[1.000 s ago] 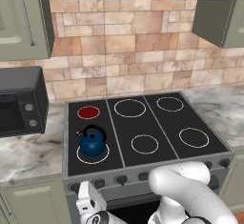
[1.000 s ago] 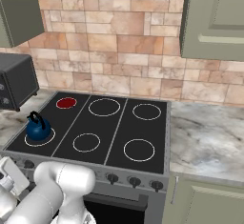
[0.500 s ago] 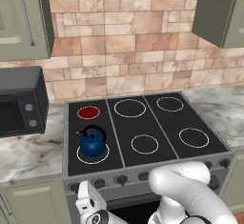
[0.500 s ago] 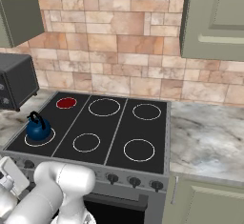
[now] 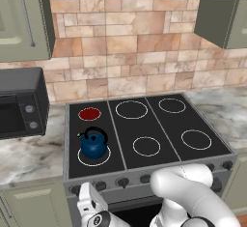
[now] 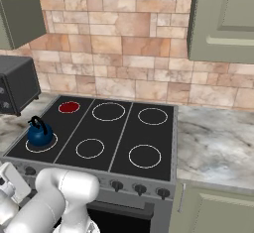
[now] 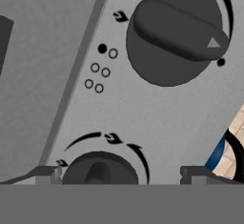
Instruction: Turn off the rear left burner of the stove.
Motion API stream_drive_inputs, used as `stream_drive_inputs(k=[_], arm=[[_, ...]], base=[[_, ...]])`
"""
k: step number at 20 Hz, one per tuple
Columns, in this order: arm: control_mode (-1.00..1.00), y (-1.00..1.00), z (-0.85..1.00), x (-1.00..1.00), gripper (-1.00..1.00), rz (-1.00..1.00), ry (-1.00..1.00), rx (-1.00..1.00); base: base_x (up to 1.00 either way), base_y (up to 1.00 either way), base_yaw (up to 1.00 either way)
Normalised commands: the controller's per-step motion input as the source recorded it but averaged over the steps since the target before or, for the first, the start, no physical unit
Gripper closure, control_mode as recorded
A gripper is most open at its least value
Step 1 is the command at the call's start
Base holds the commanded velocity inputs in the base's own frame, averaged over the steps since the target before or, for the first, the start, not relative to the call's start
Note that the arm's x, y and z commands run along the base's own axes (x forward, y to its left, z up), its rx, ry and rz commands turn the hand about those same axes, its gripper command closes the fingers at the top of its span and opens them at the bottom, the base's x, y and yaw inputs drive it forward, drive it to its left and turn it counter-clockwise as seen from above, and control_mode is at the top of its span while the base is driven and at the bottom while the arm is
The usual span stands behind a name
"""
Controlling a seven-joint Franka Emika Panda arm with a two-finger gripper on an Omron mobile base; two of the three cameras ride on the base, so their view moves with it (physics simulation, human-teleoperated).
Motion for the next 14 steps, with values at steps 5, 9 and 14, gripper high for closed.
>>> stream_drive_inputs(k=[5,9,14], arm=[[-1.0,-0.3,-0.37,-0.14,-1.0,-0.02,-0.01,0.0],[-1.0,-0.19,-0.44,-0.26,-1.0,-0.05,0.0,0.0],[-1.0,-0.17,-0.4,-0.09,-1.0,-0.05,0.0,0.0]], base=[[0.0,0.0,0.0],[0.0,0.0,0.0],[0.0,0.0,0.0]])
